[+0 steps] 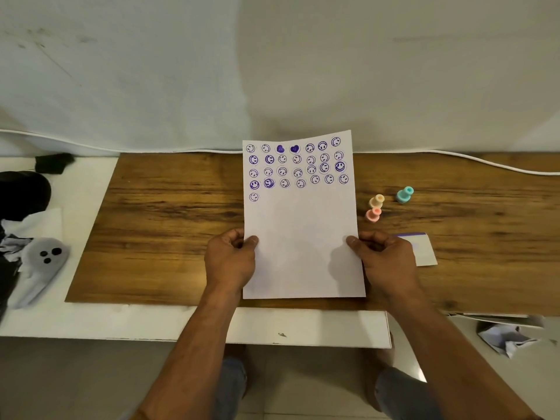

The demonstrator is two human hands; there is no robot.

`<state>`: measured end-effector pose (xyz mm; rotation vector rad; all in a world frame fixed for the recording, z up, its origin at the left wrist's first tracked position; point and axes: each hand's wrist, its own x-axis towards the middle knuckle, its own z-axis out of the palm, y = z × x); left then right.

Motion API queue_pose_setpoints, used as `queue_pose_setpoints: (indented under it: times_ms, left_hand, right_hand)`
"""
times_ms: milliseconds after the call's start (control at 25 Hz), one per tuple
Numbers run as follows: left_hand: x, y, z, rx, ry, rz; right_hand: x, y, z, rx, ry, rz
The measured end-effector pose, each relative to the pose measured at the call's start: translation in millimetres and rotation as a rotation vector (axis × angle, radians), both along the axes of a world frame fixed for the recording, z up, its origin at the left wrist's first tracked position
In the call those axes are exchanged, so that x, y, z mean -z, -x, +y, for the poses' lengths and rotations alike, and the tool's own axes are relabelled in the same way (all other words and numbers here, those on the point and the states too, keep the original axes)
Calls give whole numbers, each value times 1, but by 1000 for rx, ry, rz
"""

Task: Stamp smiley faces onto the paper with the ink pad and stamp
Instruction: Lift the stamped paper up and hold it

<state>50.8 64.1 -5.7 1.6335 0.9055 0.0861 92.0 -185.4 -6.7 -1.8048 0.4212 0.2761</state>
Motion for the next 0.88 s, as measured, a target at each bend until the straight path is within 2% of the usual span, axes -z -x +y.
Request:
queue_pose_setpoints:
  times_ms: [880]
  left_hand:
    - [-3,-1,-4,28,-28,-23]
  right_hand:
    - [6,-2,-3,-18,-24,-8]
